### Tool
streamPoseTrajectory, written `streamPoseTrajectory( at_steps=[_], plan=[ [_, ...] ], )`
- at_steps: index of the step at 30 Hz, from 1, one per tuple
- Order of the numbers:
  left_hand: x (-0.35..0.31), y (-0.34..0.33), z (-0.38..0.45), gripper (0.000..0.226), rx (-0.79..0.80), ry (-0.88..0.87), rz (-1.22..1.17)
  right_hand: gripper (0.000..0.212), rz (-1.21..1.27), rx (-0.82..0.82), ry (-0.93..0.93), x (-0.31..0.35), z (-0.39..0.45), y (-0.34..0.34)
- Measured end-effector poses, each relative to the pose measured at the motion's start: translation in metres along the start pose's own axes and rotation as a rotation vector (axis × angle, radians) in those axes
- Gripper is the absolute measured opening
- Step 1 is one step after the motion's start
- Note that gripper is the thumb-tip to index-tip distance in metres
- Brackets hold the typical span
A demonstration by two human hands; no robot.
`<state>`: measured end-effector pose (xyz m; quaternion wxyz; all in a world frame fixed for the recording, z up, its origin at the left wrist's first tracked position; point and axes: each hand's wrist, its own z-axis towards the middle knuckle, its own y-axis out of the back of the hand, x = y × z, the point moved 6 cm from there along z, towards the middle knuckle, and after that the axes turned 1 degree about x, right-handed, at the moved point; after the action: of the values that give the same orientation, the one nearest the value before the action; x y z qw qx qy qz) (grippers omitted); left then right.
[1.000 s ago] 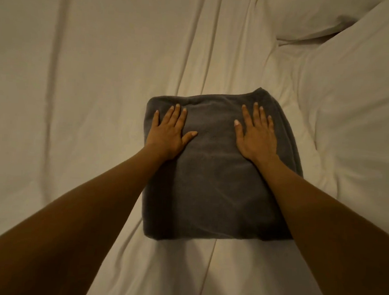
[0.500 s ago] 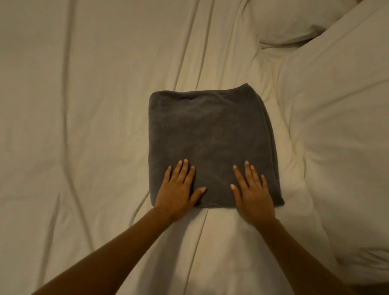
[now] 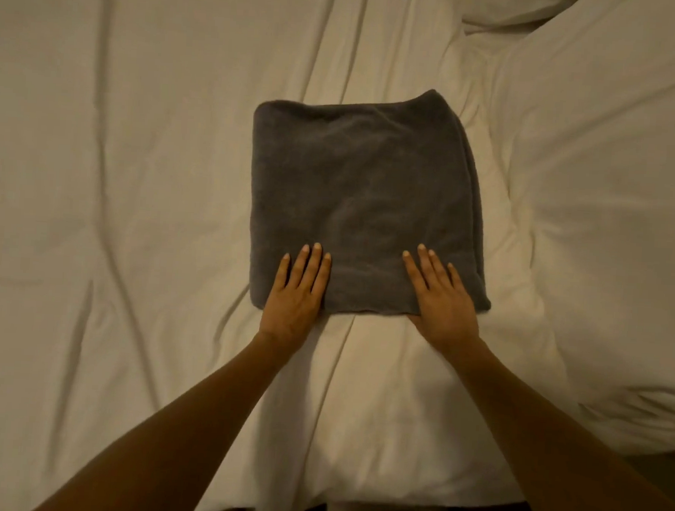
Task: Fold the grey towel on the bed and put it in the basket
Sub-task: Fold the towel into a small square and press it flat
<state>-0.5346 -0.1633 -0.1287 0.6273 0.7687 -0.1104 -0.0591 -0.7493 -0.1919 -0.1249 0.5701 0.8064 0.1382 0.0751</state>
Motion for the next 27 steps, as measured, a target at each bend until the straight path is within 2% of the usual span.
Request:
streamPoseTrajectory(
  at_steps=[7,11,18,27],
  plan=[
    [0.015,0.001,0.014,0.086,-0.008,0.093,0.091,0.103,-0.08,-0.024,-0.034,0.0,0.013,-0.005],
    [0.018,0.004,0.017,0.081,-0.004,0.074,0.093,0.09,-0.051,-0.021,-0.056,-0.003,0.011,0.004],
    [0.008,0.014,0.016,0.081,0.12,0.122,-0.119,0.081,0.073,0.01,-0.028,-0.003,0.007,0.023],
    [0.019,0.027,0.009,0.07,0.18,0.072,-0.156,0.083,0.138,-0.013,-0.078,0.002,-0.004,0.039]
  ],
)
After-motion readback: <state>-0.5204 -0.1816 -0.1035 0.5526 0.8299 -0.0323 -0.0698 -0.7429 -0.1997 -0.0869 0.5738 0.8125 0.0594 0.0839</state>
